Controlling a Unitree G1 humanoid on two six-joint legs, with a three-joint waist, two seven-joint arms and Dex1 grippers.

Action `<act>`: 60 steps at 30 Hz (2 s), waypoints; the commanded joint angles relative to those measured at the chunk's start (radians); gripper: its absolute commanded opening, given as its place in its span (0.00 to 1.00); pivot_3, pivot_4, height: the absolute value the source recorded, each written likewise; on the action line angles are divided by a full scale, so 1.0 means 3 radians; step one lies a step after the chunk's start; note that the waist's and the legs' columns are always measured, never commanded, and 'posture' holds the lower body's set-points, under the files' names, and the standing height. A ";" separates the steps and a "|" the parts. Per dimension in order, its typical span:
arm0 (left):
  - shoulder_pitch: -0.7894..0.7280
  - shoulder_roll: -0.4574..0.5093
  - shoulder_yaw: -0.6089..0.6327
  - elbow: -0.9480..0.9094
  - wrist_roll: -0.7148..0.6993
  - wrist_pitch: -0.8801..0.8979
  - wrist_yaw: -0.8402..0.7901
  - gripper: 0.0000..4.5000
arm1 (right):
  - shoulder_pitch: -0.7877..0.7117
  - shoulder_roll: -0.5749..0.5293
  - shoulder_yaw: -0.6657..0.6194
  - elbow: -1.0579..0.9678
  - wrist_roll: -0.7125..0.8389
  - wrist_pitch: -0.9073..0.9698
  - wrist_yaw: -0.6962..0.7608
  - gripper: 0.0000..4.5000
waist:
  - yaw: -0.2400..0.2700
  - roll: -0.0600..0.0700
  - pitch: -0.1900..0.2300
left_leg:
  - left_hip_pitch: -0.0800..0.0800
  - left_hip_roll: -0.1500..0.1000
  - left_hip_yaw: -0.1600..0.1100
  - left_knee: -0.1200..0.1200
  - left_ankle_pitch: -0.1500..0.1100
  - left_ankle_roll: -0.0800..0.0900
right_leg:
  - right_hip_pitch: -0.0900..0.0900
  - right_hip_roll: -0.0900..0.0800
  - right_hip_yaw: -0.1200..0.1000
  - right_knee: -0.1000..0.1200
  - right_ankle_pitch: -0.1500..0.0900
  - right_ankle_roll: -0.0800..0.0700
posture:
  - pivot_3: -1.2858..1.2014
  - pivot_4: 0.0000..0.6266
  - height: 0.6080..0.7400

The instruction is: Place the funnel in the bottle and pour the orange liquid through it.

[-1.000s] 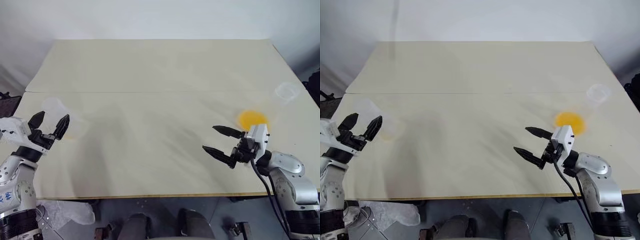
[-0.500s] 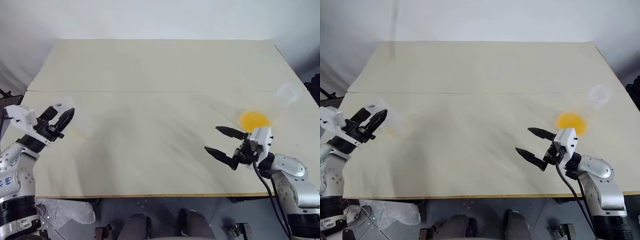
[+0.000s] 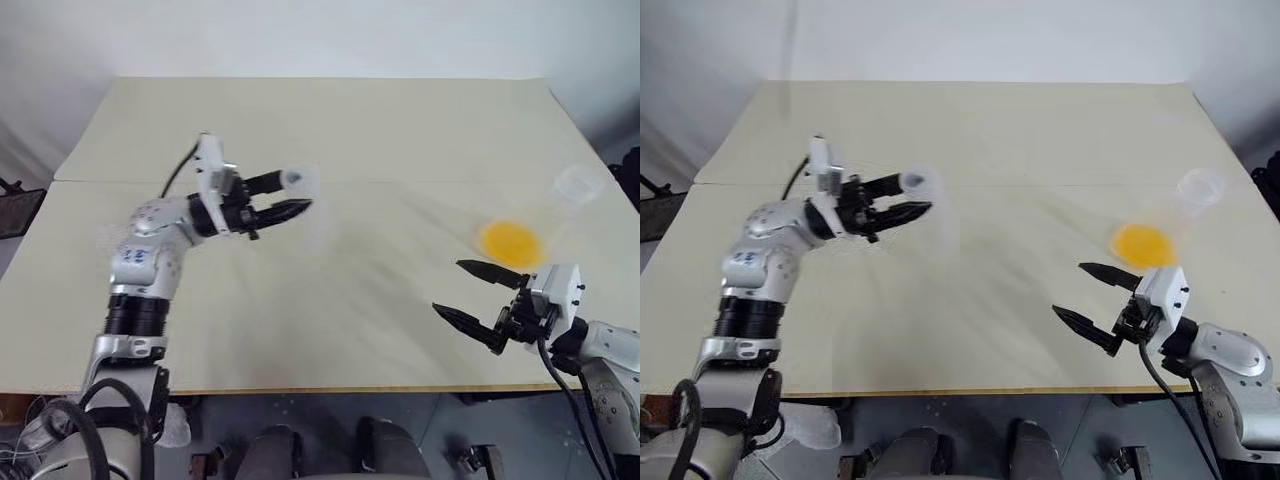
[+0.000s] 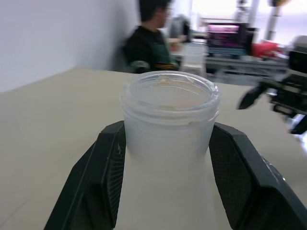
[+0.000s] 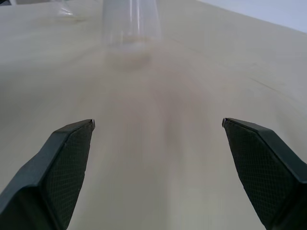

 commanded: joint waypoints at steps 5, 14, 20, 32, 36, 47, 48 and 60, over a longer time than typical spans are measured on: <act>-0.0180 -0.0461 -0.0376 0.0034 0.0260 -0.0188 -0.0143 0.50 | 0.0480 0.0006 -0.0401 -0.0540 0.0102 0.0077 -0.0210 1.00 | 0.0007 -0.0001 0.0001 | -0.0014 0.0000 0.0002 0.0005 0.0000 0.0000 | -0.0016 0.0002 0.0005 0.0004 0.0001 0.0001 | 0.52 0.24 1.00; -0.0160 -0.0802 -0.0763 0.0047 0.0537 -0.0515 -0.0352 0.50 | 0.0937 0.0067 -0.0724 -0.0813 0.0151 0.0093 -0.0371 1.00 | 0.0053 -0.0001 0.0001 | -0.0016 -0.0001 0.0008 0.0008 0.0001 0.0002 | -0.0020 0.0004 0.0017 0.0004 0.0001 0.0001 | 0.52 0.24 1.00; -0.0275 -0.1015 -0.0795 0.0209 0.0646 -0.0683 -0.0338 0.50 | 0.1059 0.0161 -0.0748 -0.0952 0.0141 0.0087 -0.0505 1.00 | 0.0091 -0.0001 0.0001 | -0.0016 0.0000 0.0018 0.0010 0.0002 0.0004 | -0.0024 0.0006 0.0026 0.0005 0.0001 0.0001 | 0.52 0.24 1.00; -0.0349 -0.1225 -0.0842 0.0471 0.0820 -0.0819 -0.0324 0.50 | 0.1239 0.0255 -0.0783 -0.1128 0.0143 0.0080 -0.0670 1.00 | 0.0092 -0.0001 0.0001 | -0.0020 -0.0002 0.0024 0.0011 0.0004 0.0009 | -0.0029 0.0006 0.0033 0.0004 0.0001 0.0002 | 0.52 0.24 1.00; -0.0325 -0.1211 -0.0851 0.0517 0.0868 -0.0818 -0.0356 0.50 | 0.1290 0.0277 -0.0804 -0.1163 0.0173 0.0088 -0.0702 1.00 | 0.0093 -0.0001 0.0001 | -0.0020 -0.0002 0.0027 0.0011 0.0005 0.0009 | -0.0033 0.0006 0.0036 0.0009 0.0001 0.0002 | 0.52 0.24 1.00; -0.0287 -0.1230 -0.0782 0.0510 0.0790 -0.0441 -0.0303 0.94 | 0.1351 0.0238 -0.0891 -0.1287 0.0396 0.0188 -0.0709 1.00 | 0.0092 -0.0001 0.0001 | -0.0022 -0.0002 0.0031 0.0012 0.0005 0.0010 | -0.0038 0.0006 0.0042 0.0013 0.0001 0.0001 | 0.52 0.24 1.00; -0.0283 -0.1225 -0.0782 0.0504 0.0786 -0.0416 -0.0315 0.99 | 0.1347 0.0238 -0.0891 -0.1287 0.0393 0.0190 -0.0711 1.00 | 0.0092 -0.0001 0.0001 | -0.0022 -0.0002 0.0031 0.0012 0.0005 0.0010 | -0.0039 0.0006 0.0042 0.0013 0.0001 0.0002 | 0.52 0.24 1.00; -0.0266 -0.1183 -0.0708 0.0462 0.0738 -0.0197 -0.0367 0.99 | 0.1308 0.0213 -0.0930 -0.1278 0.0432 0.0207 -0.0702 1.00 | 0.0092 -0.0001 0.0001 | -0.0022 -0.0002 0.0033 0.0013 0.0005 0.0010 | -0.0041 0.0006 0.0044 0.0017 0.0001 0.0002 | 0.52 0.24 1.00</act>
